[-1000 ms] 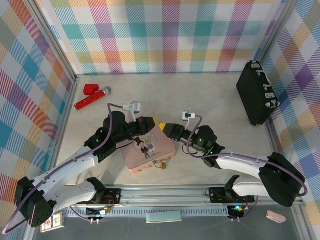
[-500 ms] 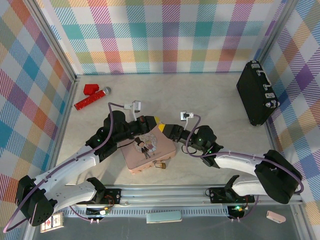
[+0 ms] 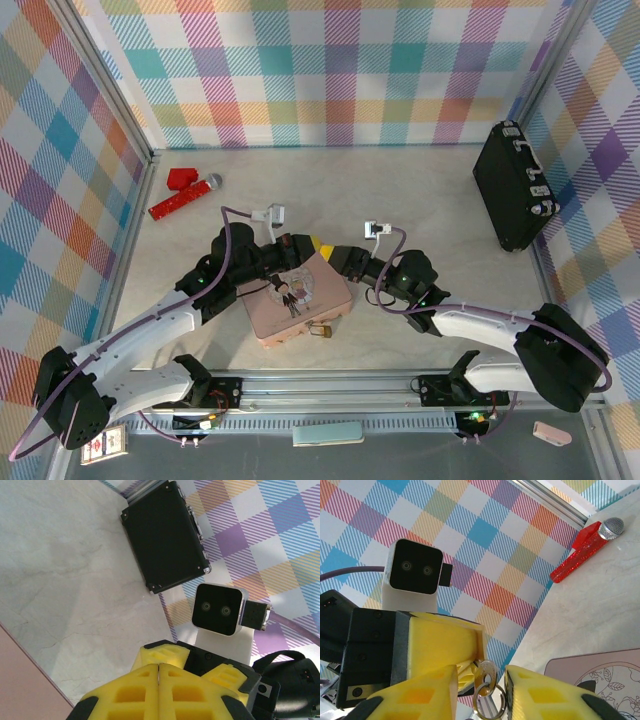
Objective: Unlock a padlock with a key
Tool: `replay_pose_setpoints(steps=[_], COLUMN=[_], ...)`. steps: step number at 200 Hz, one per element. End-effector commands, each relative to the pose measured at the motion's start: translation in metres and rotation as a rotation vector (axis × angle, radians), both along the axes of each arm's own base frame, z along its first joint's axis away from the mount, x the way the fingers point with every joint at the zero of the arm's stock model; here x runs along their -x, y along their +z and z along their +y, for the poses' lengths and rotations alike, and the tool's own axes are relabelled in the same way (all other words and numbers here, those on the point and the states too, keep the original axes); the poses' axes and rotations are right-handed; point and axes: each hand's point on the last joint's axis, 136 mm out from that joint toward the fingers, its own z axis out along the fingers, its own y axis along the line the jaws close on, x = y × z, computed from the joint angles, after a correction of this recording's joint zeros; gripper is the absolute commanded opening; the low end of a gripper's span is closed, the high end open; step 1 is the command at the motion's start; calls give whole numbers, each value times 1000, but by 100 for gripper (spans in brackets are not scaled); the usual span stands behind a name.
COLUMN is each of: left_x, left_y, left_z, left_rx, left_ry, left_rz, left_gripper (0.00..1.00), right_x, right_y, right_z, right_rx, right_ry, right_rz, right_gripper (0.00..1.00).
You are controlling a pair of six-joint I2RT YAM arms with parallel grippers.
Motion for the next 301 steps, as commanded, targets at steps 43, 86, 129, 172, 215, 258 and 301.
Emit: replay_pose_setpoints(steps=[43, 86, 129, 172, 215, 258, 301], left_x=[4, 4, 4, 5, 6, 6, 5], left_y=[4, 2, 1, 1, 1, -1, -15], left_z=[-5, -5, -5, -5, -6, -5, 9], left_rx=[28, 26, 31, 32, 31, 27, -80], left_ry=[-21, -20, -19, -22, -24, -21, 30], left_rz=[-8, -5, -3, -3, -5, -1, 17], left_gripper=[0, 0, 0, 0, 0, 0, 26], right_x=[2, -1, 1, 1, 2, 0, -8], right_y=[21, 18, 24, 25, 24, 20, 5], right_z=[-4, -11, -5, -3, -2, -4, -12], right_rx=[-57, -55, -67, -72, -70, -57, 41], right_ry=[2, -29, 14, 25, 29, 12, -43], right_rz=[-39, -25, -23, -18, -12, 4, 70], right_gripper=[23, 23, 19, 17, 10, 0, 0])
